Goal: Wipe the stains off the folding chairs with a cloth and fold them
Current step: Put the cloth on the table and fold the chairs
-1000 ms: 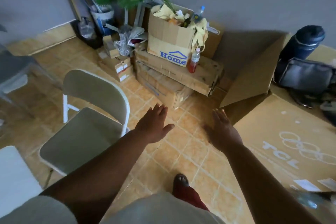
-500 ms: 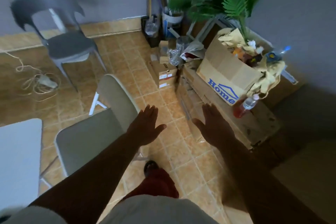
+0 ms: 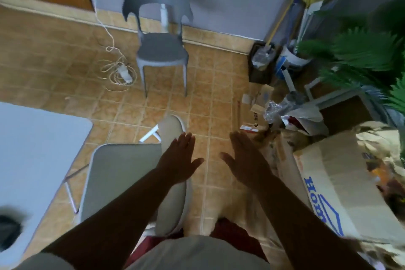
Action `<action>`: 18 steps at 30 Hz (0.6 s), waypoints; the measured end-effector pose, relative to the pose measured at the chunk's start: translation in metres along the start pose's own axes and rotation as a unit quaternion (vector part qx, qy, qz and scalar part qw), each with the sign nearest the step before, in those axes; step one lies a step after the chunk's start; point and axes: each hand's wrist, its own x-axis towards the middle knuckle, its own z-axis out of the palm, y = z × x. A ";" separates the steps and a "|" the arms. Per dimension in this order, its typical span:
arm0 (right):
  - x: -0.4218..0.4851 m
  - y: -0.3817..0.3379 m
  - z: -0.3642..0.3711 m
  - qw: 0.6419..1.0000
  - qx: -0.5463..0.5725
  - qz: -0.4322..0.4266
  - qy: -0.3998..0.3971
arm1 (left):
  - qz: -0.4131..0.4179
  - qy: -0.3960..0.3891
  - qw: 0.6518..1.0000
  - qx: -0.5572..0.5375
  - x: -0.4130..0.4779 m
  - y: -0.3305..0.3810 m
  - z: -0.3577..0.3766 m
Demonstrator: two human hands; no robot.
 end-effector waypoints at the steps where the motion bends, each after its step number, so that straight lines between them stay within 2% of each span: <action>1: 0.020 -0.002 0.003 0.999 -0.004 -0.033 -0.013 | -0.037 0.003 0.999 -0.015 0.004 -0.008 0.002; 6: 0.127 -0.011 0.016 0.975 -0.014 -0.201 -0.094 | -0.204 0.012 0.978 -0.032 0.008 -0.038 0.018; 10: 0.177 -0.030 0.024 0.929 -0.029 -0.330 -0.162 | -0.354 0.042 0.931 -0.081 -0.012 -0.026 0.032; 13: 0.204 -0.044 0.031 0.880 -0.063 -0.420 -0.214 | -0.438 0.063 0.886 -0.139 -0.021 -0.003 0.045; 18: 0.232 -0.063 0.052 0.769 -0.143 -0.561 -0.270 | -0.562 0.085 0.789 -0.233 -0.029 0.051 0.083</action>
